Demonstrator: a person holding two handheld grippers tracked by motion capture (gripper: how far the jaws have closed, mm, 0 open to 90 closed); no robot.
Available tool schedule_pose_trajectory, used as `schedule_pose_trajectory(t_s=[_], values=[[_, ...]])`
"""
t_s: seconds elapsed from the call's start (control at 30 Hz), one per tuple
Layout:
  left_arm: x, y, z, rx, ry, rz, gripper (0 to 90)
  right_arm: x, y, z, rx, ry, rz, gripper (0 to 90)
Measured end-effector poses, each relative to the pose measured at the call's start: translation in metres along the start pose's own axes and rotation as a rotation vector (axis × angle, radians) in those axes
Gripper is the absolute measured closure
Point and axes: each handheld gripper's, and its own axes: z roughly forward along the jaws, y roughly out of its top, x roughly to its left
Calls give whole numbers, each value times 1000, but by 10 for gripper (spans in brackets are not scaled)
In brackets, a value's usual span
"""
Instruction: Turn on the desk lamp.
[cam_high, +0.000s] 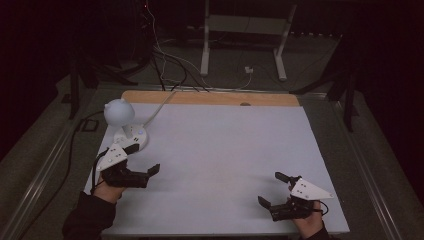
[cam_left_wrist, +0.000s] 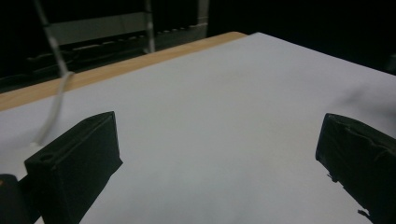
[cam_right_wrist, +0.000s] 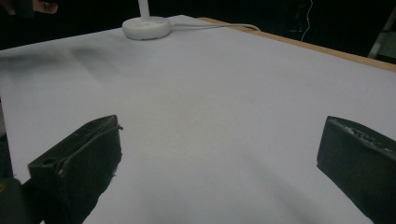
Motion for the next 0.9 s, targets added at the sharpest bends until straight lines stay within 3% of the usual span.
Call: schedule_pose_trajectory(t_s=[0.03,0.33,0.37,0.47,0.57,0.9], values=[[3,1,2,0,26,-18,4,0,0,0,1,1,0,0],[16,1,8,-12,119,-52,4,-1,0,0,1,2,7,0],[19,1,10,-14,153,-62,4,-1,0,0,2,2,8,0],[23,1,12,-13,174,-79,4,0,0,-1,1,3,7,0],[29,0,15,-15,230,-100,5,-1,0,-1,0,2,11,0],[41,-3,22,-10,312,-146,11,-1,0,-1,1,2,11,0]])
